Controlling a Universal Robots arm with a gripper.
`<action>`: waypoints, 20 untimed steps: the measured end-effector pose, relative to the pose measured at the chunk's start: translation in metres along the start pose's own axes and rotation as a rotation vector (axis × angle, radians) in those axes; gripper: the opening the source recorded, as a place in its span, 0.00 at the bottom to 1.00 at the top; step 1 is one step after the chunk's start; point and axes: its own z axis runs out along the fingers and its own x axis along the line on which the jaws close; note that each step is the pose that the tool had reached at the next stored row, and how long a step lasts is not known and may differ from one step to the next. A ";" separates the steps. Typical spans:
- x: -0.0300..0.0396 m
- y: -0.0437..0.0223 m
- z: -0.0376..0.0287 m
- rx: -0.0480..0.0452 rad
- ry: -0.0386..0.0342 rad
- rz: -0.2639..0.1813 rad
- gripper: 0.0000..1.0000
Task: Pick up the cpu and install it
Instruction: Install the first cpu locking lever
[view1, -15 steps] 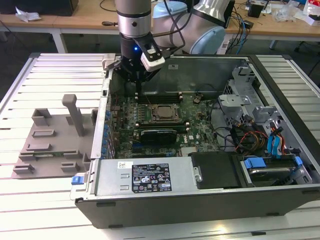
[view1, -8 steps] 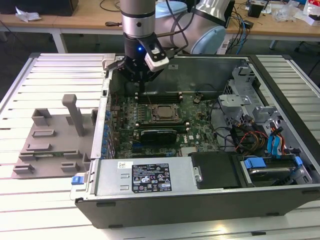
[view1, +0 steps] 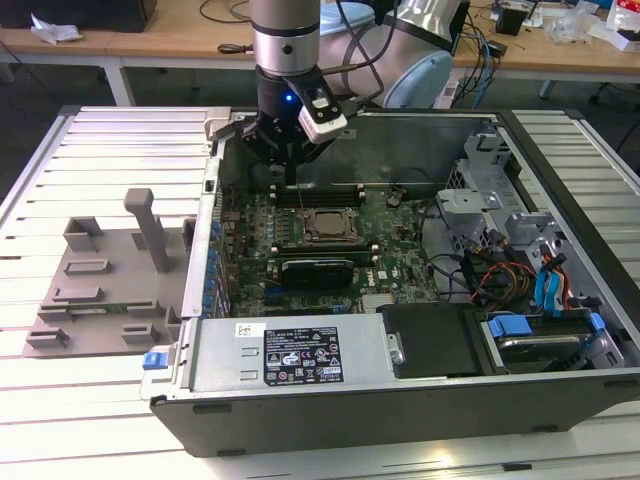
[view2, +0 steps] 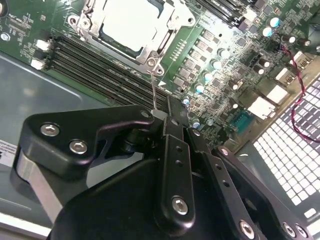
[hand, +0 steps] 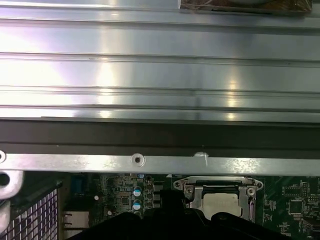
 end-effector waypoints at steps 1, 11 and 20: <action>-0.0008 0.0000 0.0001 -0.0001 -0.0001 0.000 0.11; -0.0099 -0.0001 0.0013 -0.0002 -0.0001 0.000 0.11; -0.0190 -0.0002 0.0069 -0.0001 0.0009 0.000 0.11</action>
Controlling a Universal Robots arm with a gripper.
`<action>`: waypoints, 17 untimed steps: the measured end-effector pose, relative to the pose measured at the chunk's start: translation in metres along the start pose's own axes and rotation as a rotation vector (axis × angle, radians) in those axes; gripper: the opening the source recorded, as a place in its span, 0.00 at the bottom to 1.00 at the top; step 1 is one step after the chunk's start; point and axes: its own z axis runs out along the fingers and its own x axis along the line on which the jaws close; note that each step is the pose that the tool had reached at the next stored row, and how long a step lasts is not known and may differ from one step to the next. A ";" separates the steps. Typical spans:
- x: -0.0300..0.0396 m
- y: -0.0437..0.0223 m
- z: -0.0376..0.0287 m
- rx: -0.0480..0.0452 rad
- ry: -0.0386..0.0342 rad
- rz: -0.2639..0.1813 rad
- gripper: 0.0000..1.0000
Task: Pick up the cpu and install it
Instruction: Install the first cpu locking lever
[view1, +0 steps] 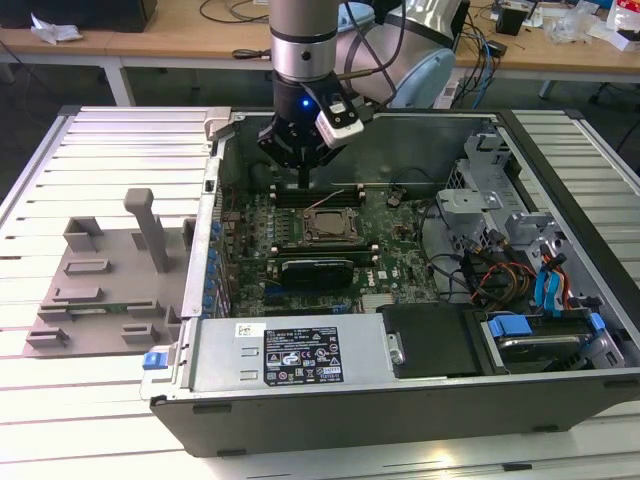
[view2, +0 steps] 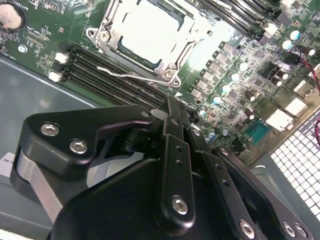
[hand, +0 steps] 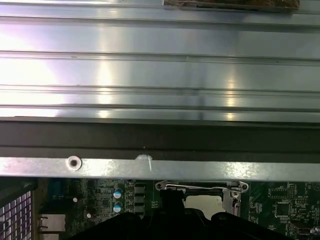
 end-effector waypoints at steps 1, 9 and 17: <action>-0.0001 0.0001 0.0004 -0.0001 -0.0002 0.000 0.11; -0.0007 0.0003 0.0135 0.0012 0.0005 0.000 0.11; -0.0055 0.0007 0.0282 0.0028 0.0006 0.000 0.11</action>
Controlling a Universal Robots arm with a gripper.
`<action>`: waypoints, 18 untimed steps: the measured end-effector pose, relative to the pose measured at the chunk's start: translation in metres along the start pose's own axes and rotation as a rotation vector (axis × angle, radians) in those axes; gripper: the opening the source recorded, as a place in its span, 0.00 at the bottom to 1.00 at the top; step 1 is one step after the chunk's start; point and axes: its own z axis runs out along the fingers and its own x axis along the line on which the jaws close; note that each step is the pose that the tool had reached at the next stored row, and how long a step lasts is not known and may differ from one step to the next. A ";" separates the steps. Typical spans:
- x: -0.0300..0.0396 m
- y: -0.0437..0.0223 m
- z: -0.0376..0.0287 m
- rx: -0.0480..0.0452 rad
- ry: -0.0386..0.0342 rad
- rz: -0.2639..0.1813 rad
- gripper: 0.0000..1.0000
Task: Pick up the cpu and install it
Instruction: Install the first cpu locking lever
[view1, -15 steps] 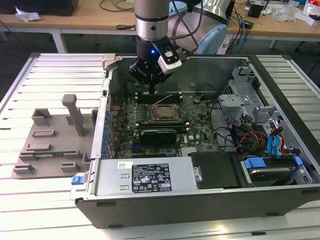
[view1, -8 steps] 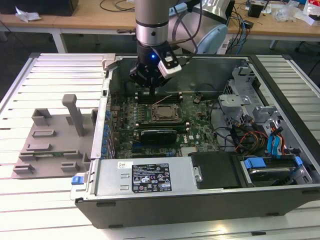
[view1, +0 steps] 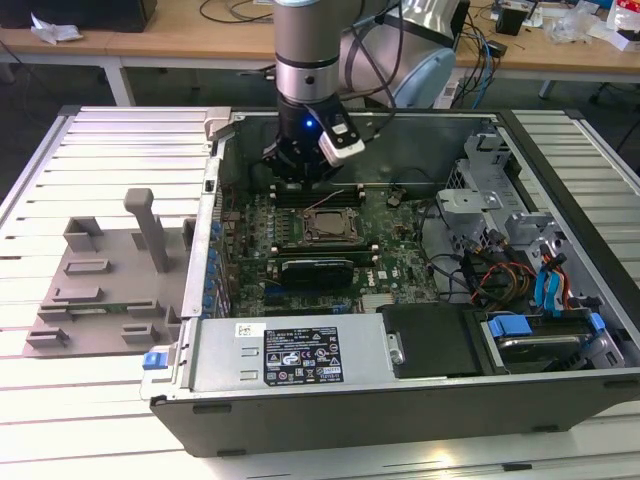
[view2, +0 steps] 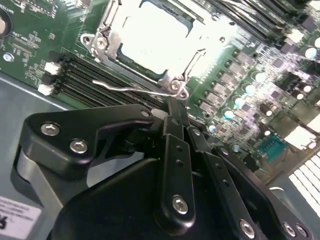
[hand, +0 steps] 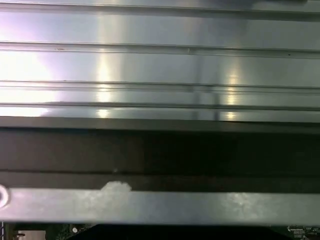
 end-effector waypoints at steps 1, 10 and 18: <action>-0.0044 0.0001 0.0013 -0.0001 0.0001 0.000 0.11; -0.0229 0.0003 0.0082 0.0005 0.0003 -0.014 0.11; -0.0397 0.0002 0.0165 0.0005 0.0003 -0.017 0.11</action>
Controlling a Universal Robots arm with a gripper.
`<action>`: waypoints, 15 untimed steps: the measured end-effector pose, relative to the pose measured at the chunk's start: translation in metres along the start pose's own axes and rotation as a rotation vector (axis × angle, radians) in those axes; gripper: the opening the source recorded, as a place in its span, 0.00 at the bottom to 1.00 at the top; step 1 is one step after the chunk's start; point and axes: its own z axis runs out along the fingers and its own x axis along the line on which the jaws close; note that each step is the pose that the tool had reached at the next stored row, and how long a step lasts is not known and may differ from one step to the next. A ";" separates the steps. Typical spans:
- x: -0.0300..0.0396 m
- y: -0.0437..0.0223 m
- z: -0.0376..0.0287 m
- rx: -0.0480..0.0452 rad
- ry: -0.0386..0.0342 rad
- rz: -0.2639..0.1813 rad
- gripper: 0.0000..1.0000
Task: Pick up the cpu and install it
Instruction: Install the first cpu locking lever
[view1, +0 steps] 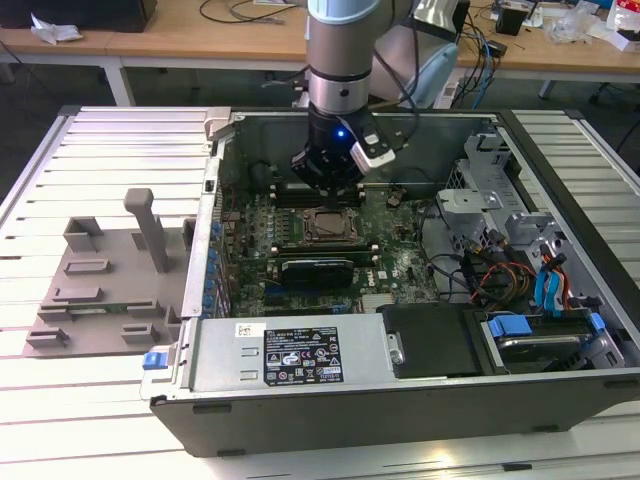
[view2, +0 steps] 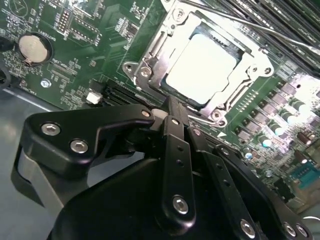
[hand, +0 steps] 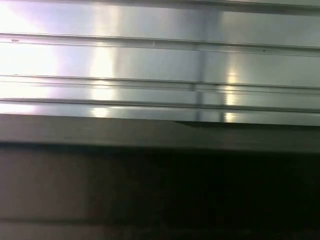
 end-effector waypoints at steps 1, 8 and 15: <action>-0.0019 0.0000 0.0010 0.0000 0.0001 0.000 0.11; -0.0058 -0.0003 0.0075 0.0006 0.0007 0.000 0.11; -0.0070 -0.0018 0.0083 0.0001 -0.0001 0.000 0.11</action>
